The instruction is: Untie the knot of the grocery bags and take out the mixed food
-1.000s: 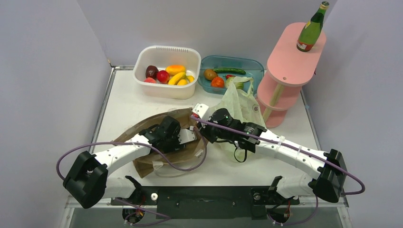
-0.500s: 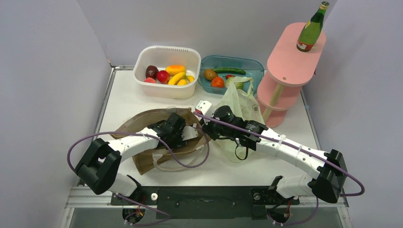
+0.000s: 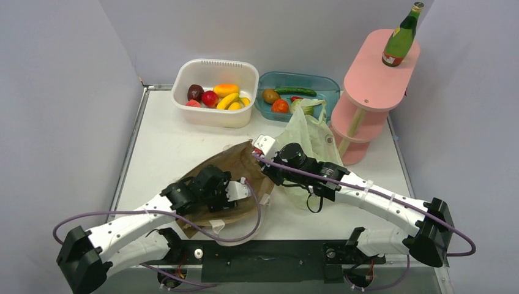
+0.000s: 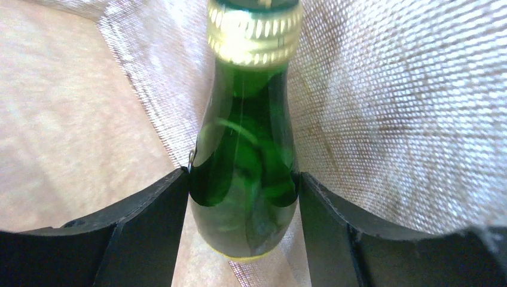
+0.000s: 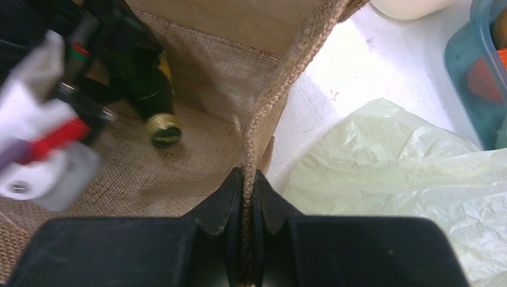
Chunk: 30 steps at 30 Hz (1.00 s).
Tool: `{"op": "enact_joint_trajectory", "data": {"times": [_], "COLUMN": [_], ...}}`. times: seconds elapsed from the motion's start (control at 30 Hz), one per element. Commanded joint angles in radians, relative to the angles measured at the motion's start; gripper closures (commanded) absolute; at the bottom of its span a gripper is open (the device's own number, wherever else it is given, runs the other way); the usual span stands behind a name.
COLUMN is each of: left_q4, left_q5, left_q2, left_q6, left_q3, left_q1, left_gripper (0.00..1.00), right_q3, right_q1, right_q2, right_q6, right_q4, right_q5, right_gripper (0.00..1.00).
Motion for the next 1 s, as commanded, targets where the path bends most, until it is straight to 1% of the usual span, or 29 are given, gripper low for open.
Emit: {"op": "enact_joint_trajectory", "data": {"times": [0.0,0.07,0.17,0.2,0.23,0.27,0.3,0.43,0.5,0.57,0.6,0.63,0.67,0.7,0.73,0.87,0.97], "left_q4": [0.131,0.139,0.17,0.178,0.196,0.208,0.228,0.287,0.326,0.358,0.369,0.374,0.387,0.395,0.41,0.453,0.487], "left_q5": [0.078,0.127,0.205,0.26,0.286,0.327,0.337,0.378,0.39,0.392,0.391,0.394,0.396,0.399,0.399,0.409,0.418], "left_q2": [-0.164,-0.214,-0.281,-0.292,-0.315,-0.325,-0.336,-0.34,-0.341,-0.339,-0.334,-0.332,-0.33,-0.329,-0.329,-0.33,-0.335], "left_q6": [-0.06,-0.109,-0.189,-0.22,-0.234,-0.255,-0.266,-0.301,-0.323,-0.342,-0.348,-0.357,-0.364,-0.374,-0.379,-0.388,-0.383], "left_q3": [-0.007,-0.011,-0.015,-0.017,-0.021,-0.029,-0.034,-0.075,-0.09,-0.09,-0.087,-0.083,-0.083,-0.088,-0.092,-0.121,-0.146], "left_q1": [0.017,0.045,0.137,0.16,0.202,0.219,0.242,0.265,0.266,0.267,0.266,0.267,0.267,0.267,0.267,0.267,0.268], "left_gripper": [1.0,1.0,1.0,1.0,1.0,1.0,1.0,1.0,1.0,1.0,1.0,1.0,1.0,1.0,1.0,1.0,1.0], "right_q3": [-0.013,-0.007,0.009,0.019,0.024,0.032,0.035,0.062,0.081,0.103,0.118,0.134,0.142,0.162,0.172,0.238,0.264], "right_q1": [0.005,-0.001,-0.026,-0.034,-0.045,-0.056,-0.06,-0.072,-0.075,-0.078,-0.081,-0.083,-0.085,-0.085,-0.086,-0.086,-0.087], "right_q2": [-0.021,-0.02,-0.022,-0.022,-0.022,-0.023,-0.024,-0.016,-0.01,-0.005,-0.005,-0.005,-0.006,-0.007,-0.009,-0.007,0.0], "right_q6": [-0.001,0.01,0.041,0.054,0.057,0.081,0.089,0.114,0.117,0.119,0.12,0.122,0.125,0.129,0.132,0.141,0.095], "right_q4": [0.085,0.084,0.074,0.068,0.061,0.059,0.056,0.048,0.038,0.023,0.015,0.011,0.005,0.003,-0.001,0.005,0.026], "right_q5": [0.032,0.028,0.005,-0.004,-0.023,-0.036,-0.043,-0.073,-0.086,-0.101,-0.121,-0.13,-0.147,-0.164,-0.174,-0.25,-0.384], "right_gripper": [1.0,1.0,1.0,1.0,1.0,0.99,0.97,0.95,0.92,0.82,0.73,0.69,0.6,0.57,0.51,0.45,0.44]}}
